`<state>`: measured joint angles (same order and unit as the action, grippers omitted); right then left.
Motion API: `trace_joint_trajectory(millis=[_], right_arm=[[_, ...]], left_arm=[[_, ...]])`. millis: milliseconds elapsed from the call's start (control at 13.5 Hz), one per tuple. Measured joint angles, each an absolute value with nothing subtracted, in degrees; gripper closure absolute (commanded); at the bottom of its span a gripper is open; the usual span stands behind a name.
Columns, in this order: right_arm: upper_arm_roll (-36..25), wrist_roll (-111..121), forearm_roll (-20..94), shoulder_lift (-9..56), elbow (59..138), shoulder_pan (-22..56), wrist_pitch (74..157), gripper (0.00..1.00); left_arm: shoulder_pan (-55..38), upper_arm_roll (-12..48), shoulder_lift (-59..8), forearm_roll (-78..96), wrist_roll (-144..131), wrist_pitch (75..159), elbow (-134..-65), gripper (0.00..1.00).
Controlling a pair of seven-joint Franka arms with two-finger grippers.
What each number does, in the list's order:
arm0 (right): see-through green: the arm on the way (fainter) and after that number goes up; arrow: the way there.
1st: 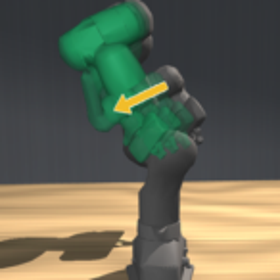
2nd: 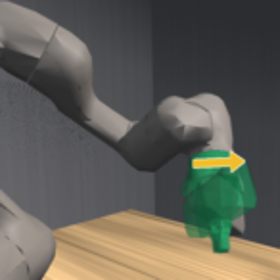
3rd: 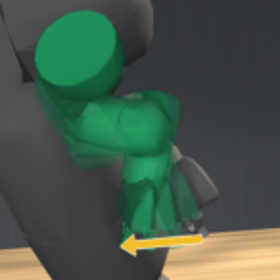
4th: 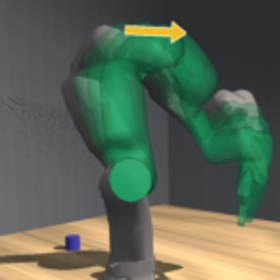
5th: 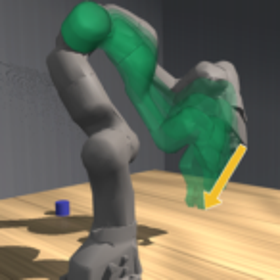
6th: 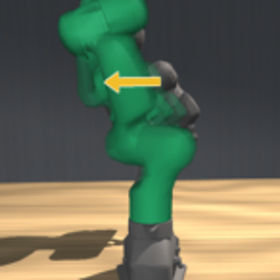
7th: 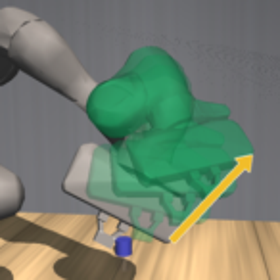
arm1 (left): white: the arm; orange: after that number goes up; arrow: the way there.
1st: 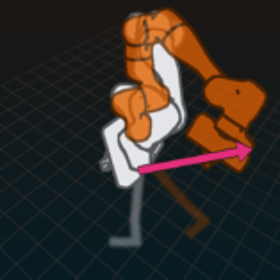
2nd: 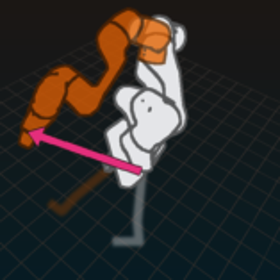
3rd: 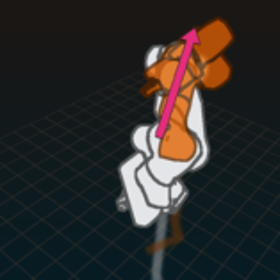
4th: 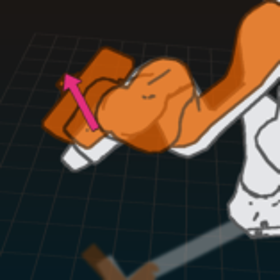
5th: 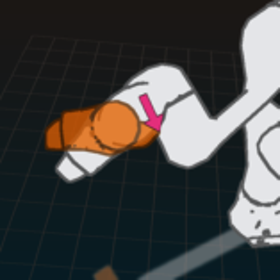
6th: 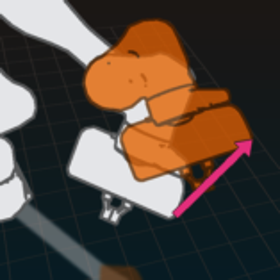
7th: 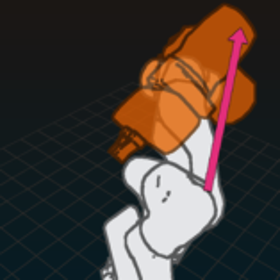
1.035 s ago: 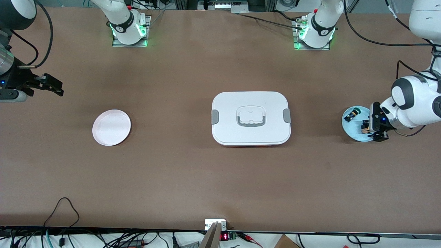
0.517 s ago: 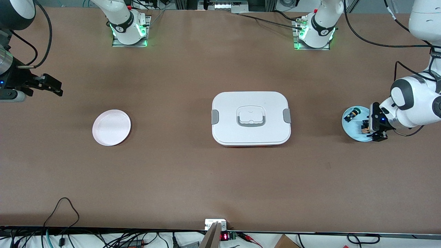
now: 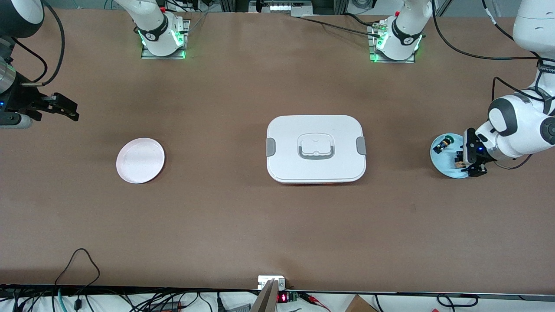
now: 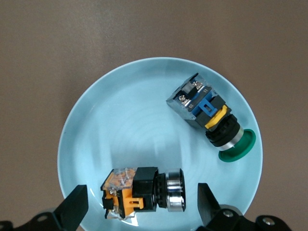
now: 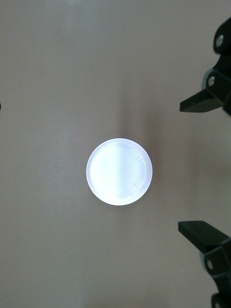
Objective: Transfer orange switch to right arm and place
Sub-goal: 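Close the left gripper on the orange switch, then lift the orange switch with the left gripper while the right gripper approaches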
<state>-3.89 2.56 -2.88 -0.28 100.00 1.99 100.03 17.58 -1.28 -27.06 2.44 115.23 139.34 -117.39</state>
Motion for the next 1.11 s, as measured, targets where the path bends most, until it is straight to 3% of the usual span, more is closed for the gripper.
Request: trace_joint_trajectory(millis=[296,370,443,517,591,665,739,813,1109], right_arm=[[-3.88,2.29,-2.87,-0.27,100.0,2.02,100.03,0.0],[-3.88,2.29,-2.87,-0.26,100.0,2.11,100.01,0.0],[-3.87,2.29,-2.87,-0.24,100.0,2.25,99.98,0.0],[-3.87,2.29,-2.87,-0.23,100.0,2.38,99.97,0.0],[-3.87,2.29,-2.87,-0.21,100.0,2.46,99.95,0.0],[-3.87,2.29,-2.87,-0.2,100.0,2.5,99.93,0.0],[-3.87,2.29,-2.87,-0.17,100.0,2.52,99.91,0.0],[-3.87,2.29,-2.87,-0.12,100.0,2.55,99.91,0.0],[-3.86,2.29,-2.86,0.21,100.0,2.64,99.01,0.0]], left_arm=[[17.63,-1.28,-28.34,3.18,115.23,141.27,-117.49,0.0],[17.63,-1.28,-28.61,3.37,115.23,141.47,-117.5,0.08],[17.64,-1.27,-28.73,3.4,115.24,141.55,-117.5,0.26],[17.63,-1.27,-28.77,3.4,115.29,141.59,-117.5,0.53],[17.64,-1.27,-28.78,3.4,115.3,141.59,-117.5,0.73],[17.63,-1.27,-28.78,3.41,115.3,141.59,-117.5,0.88],[17.63,-1.27,-28.78,3.41,115.31,141.6,-117.5,0.9],[17.63,-1.26,-28.77,3.41,115.34,141.61,-117.46,0.99],[17.63,-1.18,-28.52,4.04,114.95,141.46,-117.12,1.0]])
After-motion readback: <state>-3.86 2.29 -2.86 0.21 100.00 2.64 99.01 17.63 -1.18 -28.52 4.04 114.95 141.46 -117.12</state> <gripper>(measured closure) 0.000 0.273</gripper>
